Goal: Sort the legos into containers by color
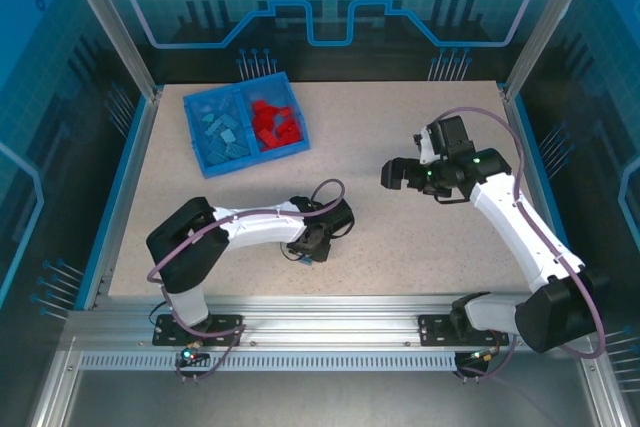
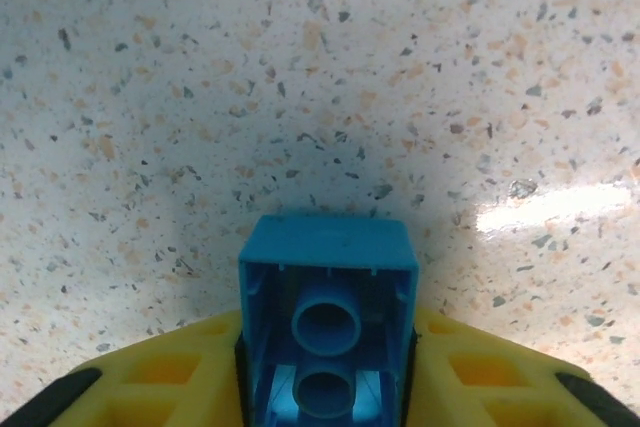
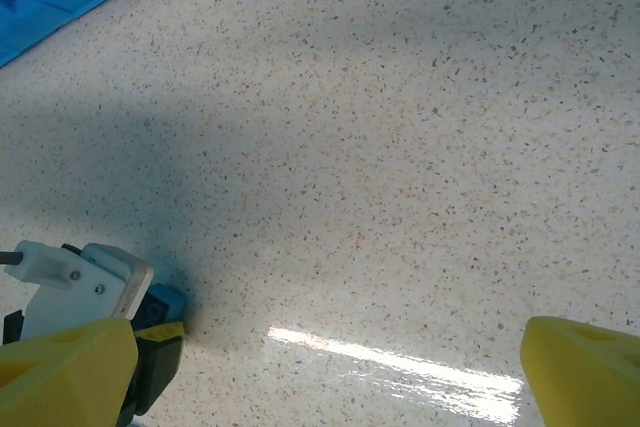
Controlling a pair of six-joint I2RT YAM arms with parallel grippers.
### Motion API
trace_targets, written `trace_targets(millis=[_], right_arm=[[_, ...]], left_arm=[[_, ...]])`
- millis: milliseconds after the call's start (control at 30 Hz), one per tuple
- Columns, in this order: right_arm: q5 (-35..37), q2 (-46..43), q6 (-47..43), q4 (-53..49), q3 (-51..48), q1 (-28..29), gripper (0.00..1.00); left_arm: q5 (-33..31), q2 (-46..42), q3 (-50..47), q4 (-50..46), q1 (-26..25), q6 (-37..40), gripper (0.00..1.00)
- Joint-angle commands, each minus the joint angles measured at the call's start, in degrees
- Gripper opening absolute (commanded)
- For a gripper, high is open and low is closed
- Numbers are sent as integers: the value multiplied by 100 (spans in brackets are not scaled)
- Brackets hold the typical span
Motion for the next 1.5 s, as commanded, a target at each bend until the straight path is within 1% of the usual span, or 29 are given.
trace_targets(millis=[0, 100, 200, 333, 433, 567, 700, 800, 867, 1000, 1067, 1133, 1233, 1333, 1467], right_arm=[[-73, -148, -91, -141, -66, -108, 100], [-90, -170, -101, -132, -59, -131, 100], [-106, -167, -94, -107, -23, -155, 100], [-108, -148, -91, -59, 29, -162, 100], [-109, -136, -52, -30, 56, -174, 100], [-110, -182, 47, 43, 35, -185, 100], [-73, -265, 119, 52, 18, -181, 100], [-23, -369, 164, 35, -20, -185, 100], [36, -470, 206, -2, -57, -180, 100], [144, -676, 300, -34, -141, -195, 100], [191, -768, 369, -53, -169, -192, 100], [230, -852, 421, -62, -181, -192, 100], [292, -941, 496, -64, -189, -196, 100], [310, -978, 551, -12, -220, -196, 100], [292, -919, 507, 59, -186, -192, 100]], left_arm=[[-204, -73, 188, -29, -16, -150, 33], [-542, -343, 422, -117, 46, -124, 29], [-857, -680, 782, -235, 345, -96, 28], [-1056, -1153, 1235, -232, 1083, 42, 28], [-1059, -1278, 1539, -216, 1893, 113, 28], [-1007, -1063, 2049, -161, 2988, 164, 29], [-887, -524, 2670, -177, 3867, 142, 29], [-636, 58, 3178, -186, 4486, 92, 29], [-284, 541, 3571, -205, 4845, 72, 29], [199, 1562, 4607, -574, 5194, 329, 32], [463, 1998, 5105, -770, 5328, 304, 34], [611, 2257, 5346, -853, 5430, 224, 36], [681, 2357, 5498, -847, 5470, 236, 39], [737, 2291, 5493, -829, 5468, 306, 47], [850, 1885, 5174, -673, 5462, 449, 51]])
